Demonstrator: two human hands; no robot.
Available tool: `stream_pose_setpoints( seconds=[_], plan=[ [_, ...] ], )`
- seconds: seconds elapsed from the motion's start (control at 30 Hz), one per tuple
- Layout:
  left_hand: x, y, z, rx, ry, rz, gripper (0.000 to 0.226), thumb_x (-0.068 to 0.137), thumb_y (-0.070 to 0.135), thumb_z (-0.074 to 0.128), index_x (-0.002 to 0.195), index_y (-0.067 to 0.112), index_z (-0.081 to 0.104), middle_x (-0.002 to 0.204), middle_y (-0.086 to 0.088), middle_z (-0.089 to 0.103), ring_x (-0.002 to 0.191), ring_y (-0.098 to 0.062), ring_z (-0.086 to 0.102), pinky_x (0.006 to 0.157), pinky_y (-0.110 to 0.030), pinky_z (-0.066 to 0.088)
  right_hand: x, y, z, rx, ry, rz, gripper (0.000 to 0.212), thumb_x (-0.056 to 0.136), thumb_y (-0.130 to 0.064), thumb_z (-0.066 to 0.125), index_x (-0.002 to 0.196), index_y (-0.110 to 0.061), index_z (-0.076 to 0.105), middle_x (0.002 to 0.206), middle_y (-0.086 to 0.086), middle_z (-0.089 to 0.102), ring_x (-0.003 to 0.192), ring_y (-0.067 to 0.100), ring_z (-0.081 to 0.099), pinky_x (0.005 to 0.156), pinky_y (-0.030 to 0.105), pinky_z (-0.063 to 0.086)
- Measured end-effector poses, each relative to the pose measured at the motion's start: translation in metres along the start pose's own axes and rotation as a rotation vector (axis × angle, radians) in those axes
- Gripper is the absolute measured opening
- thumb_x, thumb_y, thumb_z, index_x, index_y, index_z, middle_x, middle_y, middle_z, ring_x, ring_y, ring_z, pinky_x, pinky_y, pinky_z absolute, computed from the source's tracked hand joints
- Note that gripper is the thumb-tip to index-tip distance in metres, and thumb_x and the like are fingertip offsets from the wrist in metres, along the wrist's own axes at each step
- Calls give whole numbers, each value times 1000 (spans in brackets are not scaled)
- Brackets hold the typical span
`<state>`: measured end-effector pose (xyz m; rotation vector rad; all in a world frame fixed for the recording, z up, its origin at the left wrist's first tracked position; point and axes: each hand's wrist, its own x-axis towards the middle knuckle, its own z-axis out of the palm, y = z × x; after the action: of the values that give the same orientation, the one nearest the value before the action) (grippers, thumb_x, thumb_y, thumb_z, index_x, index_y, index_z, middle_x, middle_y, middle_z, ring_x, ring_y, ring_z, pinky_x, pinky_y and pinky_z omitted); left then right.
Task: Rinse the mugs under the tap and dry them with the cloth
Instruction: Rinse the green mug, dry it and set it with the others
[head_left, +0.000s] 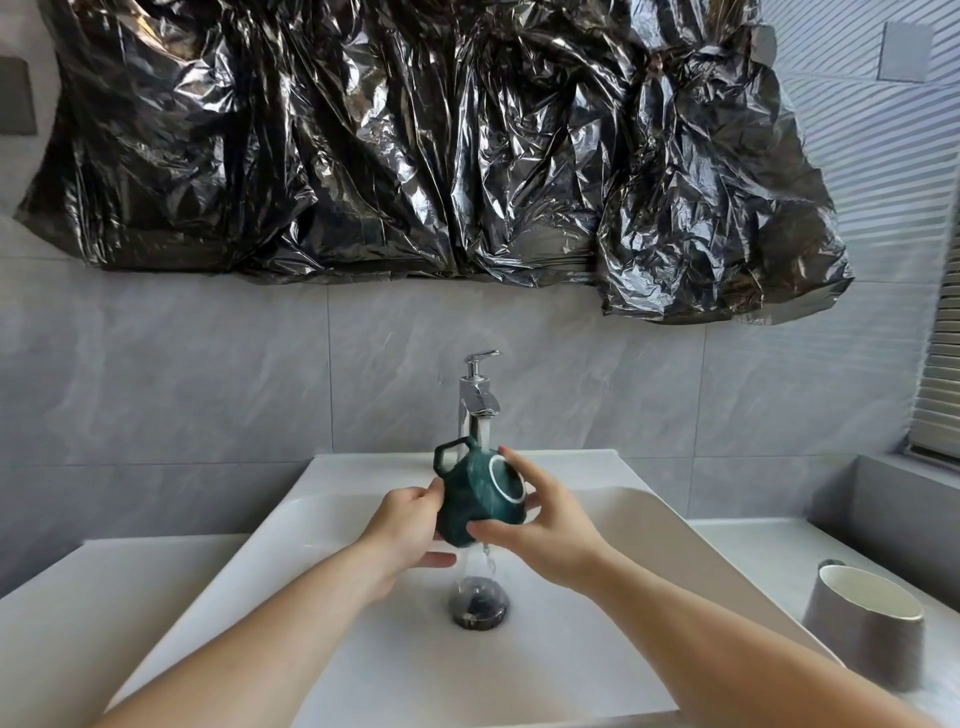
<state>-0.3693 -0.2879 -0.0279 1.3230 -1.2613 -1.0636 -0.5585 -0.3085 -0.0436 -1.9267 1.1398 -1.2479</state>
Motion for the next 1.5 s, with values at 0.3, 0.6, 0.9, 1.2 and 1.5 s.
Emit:
stream_pose_setpoints(
  seconds=[0.3, 0.6, 0.9, 1.2, 1.5],
  plan=[
    [0, -3, 0, 127, -36, -59, 40, 110, 36, 31, 114, 19, 67, 107, -8, 73, 97, -25, 67, 63, -35, 63, 2, 1, 3, -118, 65, -5, 95, 56, -64, 86, 143, -51, 50, 128, -20, 60, 120, 7, 59, 106, 38, 54],
    [-4, -4, 3, 188, -96, -135, 53, 109, 50, 24, 104, 22, 69, 103, -7, 75, 94, -24, 70, 66, -33, 59, 3, -1, -2, -119, 24, -37, 82, 80, -53, 83, 153, -34, 50, 119, -16, 68, 103, -11, 57, 85, 1, 43],
    [-7, -2, 3, 200, -112, -120, 67, 105, 65, 25, 106, 19, 73, 93, -6, 76, 84, -21, 70, 63, -31, 58, 4, -1, -2, -84, 42, 10, 67, 92, -49, 74, 152, -36, 49, 117, -25, 67, 95, -22, 58, 75, -1, 43],
    [-5, -1, -1, 103, -60, 13, 42, 104, 50, 51, 111, 16, 74, 103, -5, 80, 101, -23, 72, 80, -34, 59, 2, 1, -2, -49, 27, 63, 71, 78, -63, 77, 140, -35, 56, 122, -15, 70, 109, 1, 68, 90, 17, 52],
    [-13, 6, 2, 95, -90, 221, 46, 104, 4, 56, 149, 11, 52, 136, 1, 67, 120, -9, 67, 102, -23, 53, -9, -3, 1, -39, -175, 232, 69, 60, -57, 84, 119, -36, 55, 108, -15, 74, 94, 3, 73, 73, 20, 54]
  ],
)
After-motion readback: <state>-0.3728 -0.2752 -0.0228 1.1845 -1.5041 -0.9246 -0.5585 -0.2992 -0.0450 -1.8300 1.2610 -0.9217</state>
